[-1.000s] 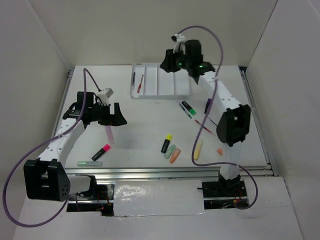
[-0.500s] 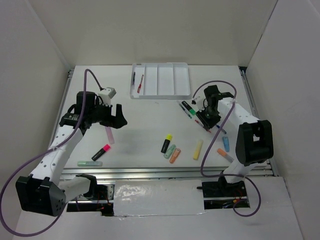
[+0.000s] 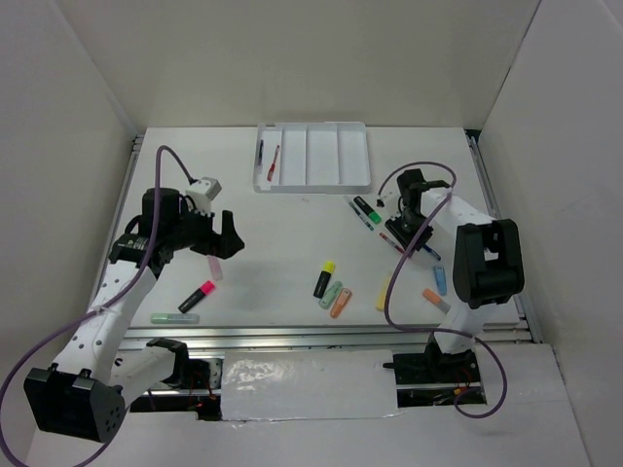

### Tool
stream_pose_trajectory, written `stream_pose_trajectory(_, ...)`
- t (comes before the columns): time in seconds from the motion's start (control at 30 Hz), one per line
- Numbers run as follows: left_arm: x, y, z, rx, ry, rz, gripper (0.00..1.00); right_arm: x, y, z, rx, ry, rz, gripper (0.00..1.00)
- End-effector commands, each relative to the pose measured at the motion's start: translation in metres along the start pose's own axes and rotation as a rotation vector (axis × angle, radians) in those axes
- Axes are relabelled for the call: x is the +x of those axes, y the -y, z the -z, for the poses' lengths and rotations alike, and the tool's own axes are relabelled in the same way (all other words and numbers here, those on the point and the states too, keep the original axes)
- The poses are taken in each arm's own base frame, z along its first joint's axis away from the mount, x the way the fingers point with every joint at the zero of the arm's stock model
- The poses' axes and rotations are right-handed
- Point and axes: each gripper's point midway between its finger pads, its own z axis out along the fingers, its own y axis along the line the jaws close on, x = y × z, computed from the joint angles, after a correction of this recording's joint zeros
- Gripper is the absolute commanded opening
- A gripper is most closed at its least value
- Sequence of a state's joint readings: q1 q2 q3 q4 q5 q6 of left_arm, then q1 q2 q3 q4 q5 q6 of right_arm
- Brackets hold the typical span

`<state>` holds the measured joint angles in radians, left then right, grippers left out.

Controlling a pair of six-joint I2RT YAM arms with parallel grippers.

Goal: Sort the stationery into containers
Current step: Pick up the pen from the center of the board.

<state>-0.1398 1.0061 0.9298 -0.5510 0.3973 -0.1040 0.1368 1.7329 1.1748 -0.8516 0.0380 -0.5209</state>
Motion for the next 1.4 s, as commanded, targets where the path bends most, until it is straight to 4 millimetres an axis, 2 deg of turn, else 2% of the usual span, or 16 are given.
stream_pose_trajectory(0.0, -0.007, 0.000, 0.001, 0.012, 0.034, -0.026, 0.99, -0.027, 0.006, 0.007, 0.005, 0.082, 0.011, 0.40)
stream_pose_trajectory(0.2, -0.007, -0.002, 0.000, 0.010, 0.029, -0.015, 0.99, -0.031, -0.003, -0.002, -0.039, 0.094, 0.017, 0.40)
stream_pose_trajectory(0.47, -0.005, -0.004, 0.000, 0.009, 0.034, -0.001, 0.99, -0.041, -0.005, -0.012, -0.047, 0.125, 0.025, 0.38)
stream_pose_trajectory(0.83, -0.004, -0.006, -0.001, 0.008, 0.027, 0.005, 0.99, -0.039, -0.011, -0.029, -0.073, 0.088, 0.043, 0.33)
stream_pose_trajectory(0.97, -0.003, -0.006, -0.002, 0.009, 0.024, 0.010, 0.99, -0.041, -0.014, -0.032, -0.083, 0.076, 0.058, 0.28)
stream_pose_trajectory(1.07, -0.002, -0.007, -0.003, 0.006, 0.018, 0.012, 0.99, -0.044, -0.019, -0.031, -0.095, 0.071, 0.077, 0.16)
stream_pose_trajectory(1.1, -0.002, -0.008, -0.003, 0.004, 0.018, 0.012, 0.99, -0.049, -0.024, -0.024, -0.106, 0.085, 0.090, 0.08)
stream_pose_trajectory(1.17, -0.002, -0.008, -0.003, 0.005, 0.019, 0.013, 0.99, -0.059, -0.033, -0.010, -0.135, 0.120, 0.107, 0.05)
stream_pose_trajectory(1.2, -0.001, -0.008, -0.003, 0.003, 0.019, 0.013, 0.99, -0.074, -0.045, 0.010, -0.177, 0.175, 0.125, 0.02)
stream_pose_trajectory(1.27, -0.001, -0.008, -0.004, 0.005, 0.019, 0.013, 0.99, -0.091, -0.058, 0.035, -0.219, 0.243, 0.148, 0.00)
stream_pose_trajectory(1.3, -0.002, -0.008, -0.003, 0.005, 0.021, 0.013, 0.99, -0.110, -0.071, 0.061, -0.258, 0.316, 0.168, 0.00)
stream_pose_trajectory(1.37, -0.003, -0.008, -0.004, 0.006, 0.017, 0.013, 0.99, -0.130, -0.083, 0.087, -0.295, 0.388, 0.182, 0.00)
